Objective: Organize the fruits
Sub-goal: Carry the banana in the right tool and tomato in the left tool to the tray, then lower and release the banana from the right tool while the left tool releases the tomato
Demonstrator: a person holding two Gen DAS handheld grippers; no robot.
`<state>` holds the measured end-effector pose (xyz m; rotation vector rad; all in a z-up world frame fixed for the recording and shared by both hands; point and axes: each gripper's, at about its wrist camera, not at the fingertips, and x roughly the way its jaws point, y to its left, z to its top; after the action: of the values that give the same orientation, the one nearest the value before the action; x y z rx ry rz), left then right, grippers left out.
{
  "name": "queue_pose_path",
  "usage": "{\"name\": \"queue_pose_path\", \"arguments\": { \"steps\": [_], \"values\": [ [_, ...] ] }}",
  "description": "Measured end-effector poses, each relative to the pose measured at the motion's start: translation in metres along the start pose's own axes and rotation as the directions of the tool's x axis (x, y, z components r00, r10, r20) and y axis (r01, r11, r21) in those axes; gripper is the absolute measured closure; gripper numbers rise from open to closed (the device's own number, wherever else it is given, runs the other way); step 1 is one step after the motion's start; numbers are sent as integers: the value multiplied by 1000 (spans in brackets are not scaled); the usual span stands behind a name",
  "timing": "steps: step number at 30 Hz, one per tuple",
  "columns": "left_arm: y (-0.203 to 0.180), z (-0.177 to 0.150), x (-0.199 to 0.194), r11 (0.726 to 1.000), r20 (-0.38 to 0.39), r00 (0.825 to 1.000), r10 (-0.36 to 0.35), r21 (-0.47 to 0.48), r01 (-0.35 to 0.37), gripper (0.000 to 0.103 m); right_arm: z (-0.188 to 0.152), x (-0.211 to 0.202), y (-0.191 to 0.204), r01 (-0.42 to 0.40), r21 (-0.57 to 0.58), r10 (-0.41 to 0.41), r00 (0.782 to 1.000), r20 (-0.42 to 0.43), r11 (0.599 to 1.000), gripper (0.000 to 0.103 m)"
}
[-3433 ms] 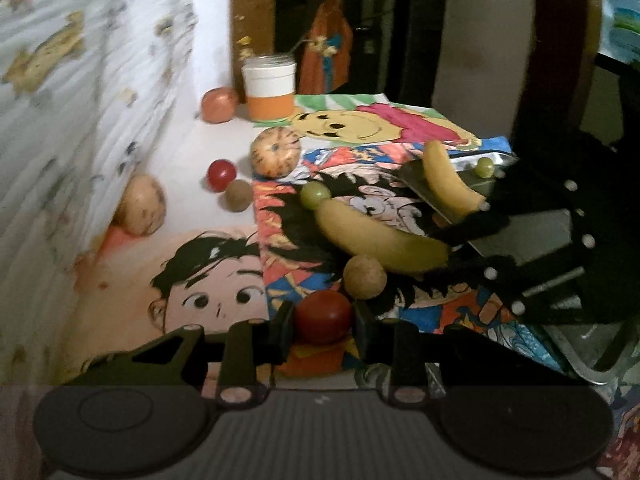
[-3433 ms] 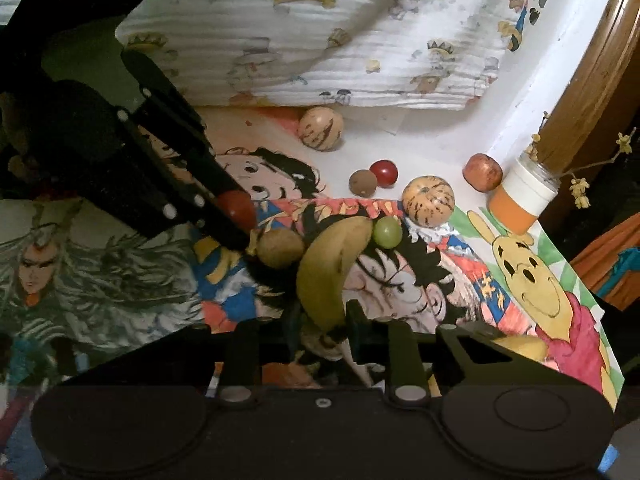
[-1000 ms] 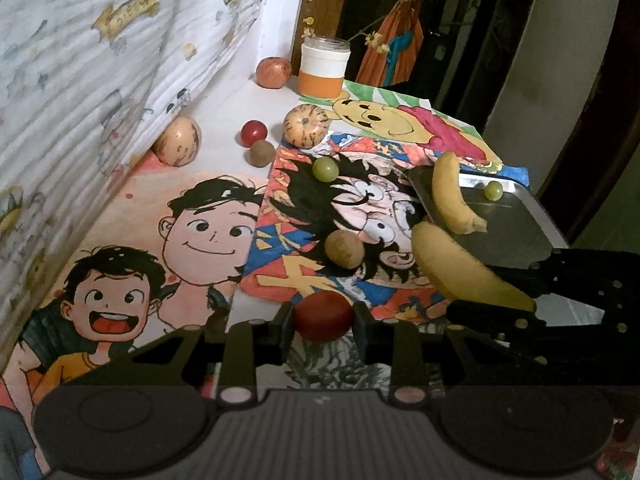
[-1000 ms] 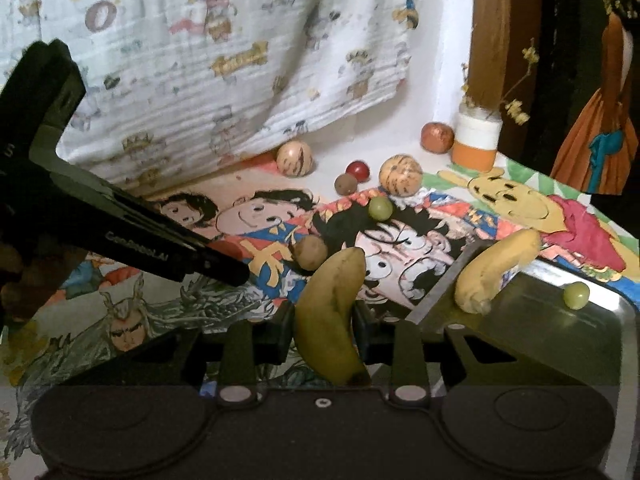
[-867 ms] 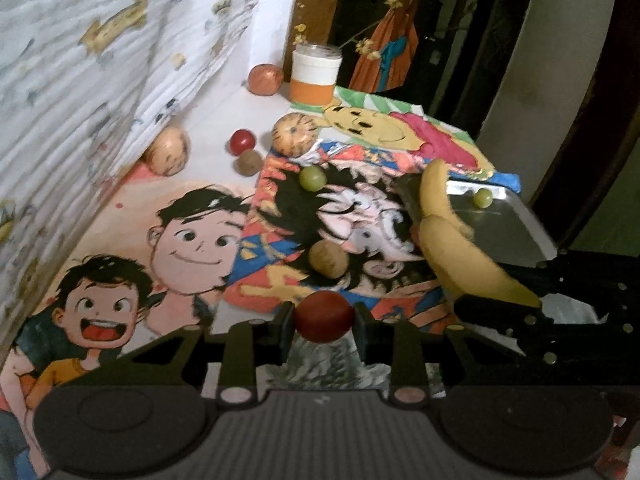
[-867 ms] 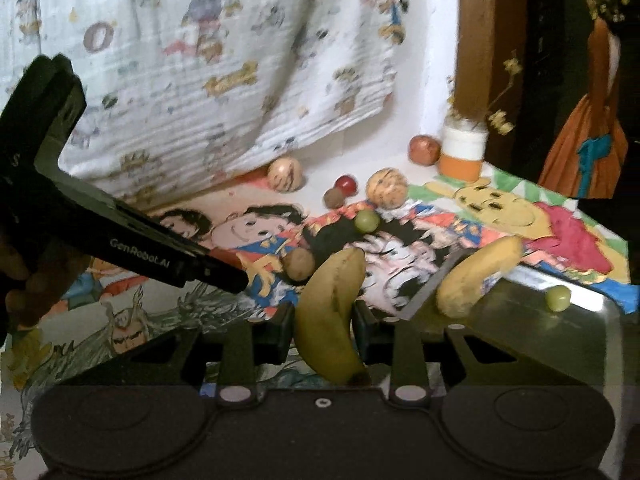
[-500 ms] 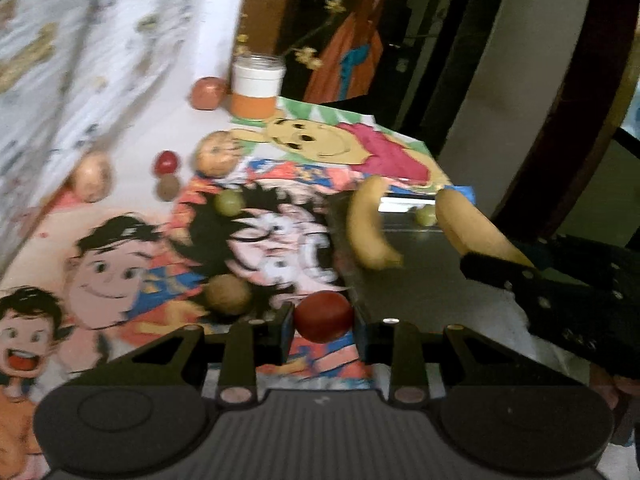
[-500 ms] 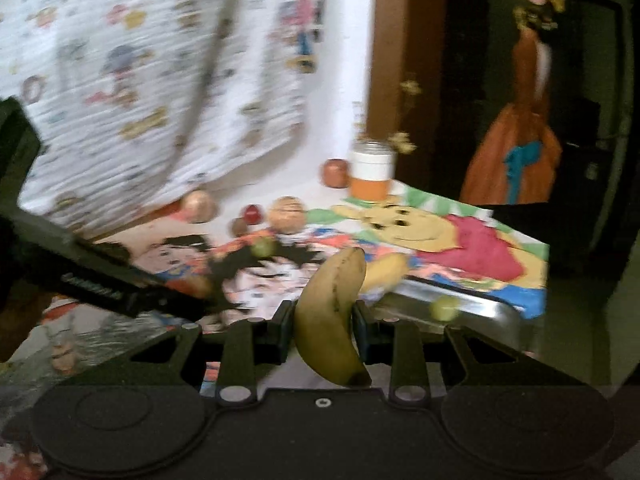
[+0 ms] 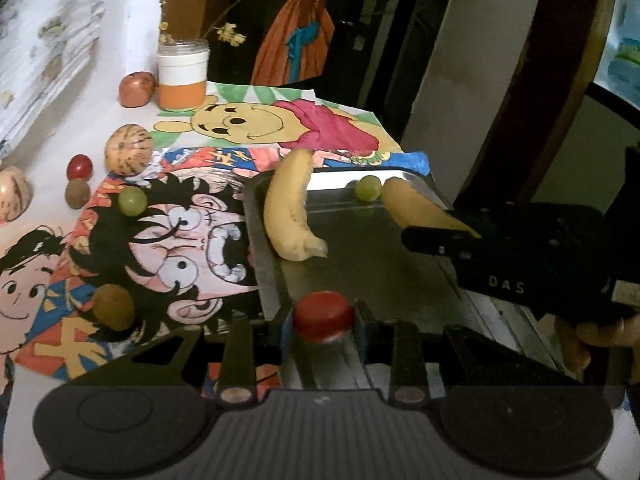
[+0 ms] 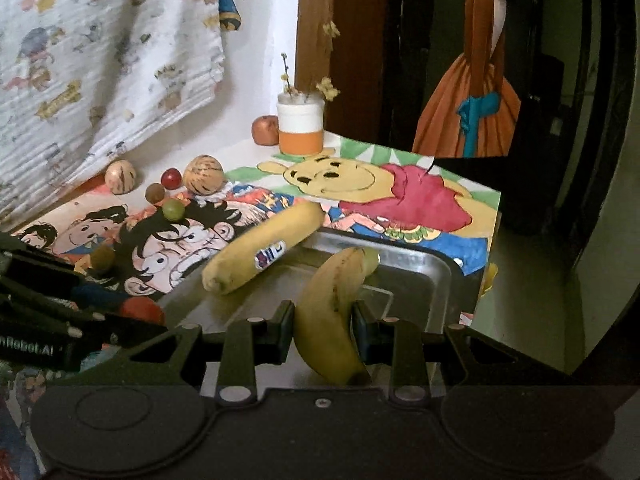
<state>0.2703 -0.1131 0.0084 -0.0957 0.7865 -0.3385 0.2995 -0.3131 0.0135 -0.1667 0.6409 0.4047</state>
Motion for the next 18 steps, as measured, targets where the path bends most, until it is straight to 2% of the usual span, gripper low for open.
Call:
{"name": "queue_pose_path", "arguments": {
  "steps": [11, 18],
  "values": [
    [-5, -2, 12, 999, 1, 1000, -5, 48, 5, 69, 4, 20, 7, -58, -118, 57, 998, -17, 991, 70],
    [-6, -4, 15, 998, 4, 1000, -6, 66, 6, 69, 7, 32, 2, -59, -120, 55, 998, -37, 991, 70]
  ]
}}
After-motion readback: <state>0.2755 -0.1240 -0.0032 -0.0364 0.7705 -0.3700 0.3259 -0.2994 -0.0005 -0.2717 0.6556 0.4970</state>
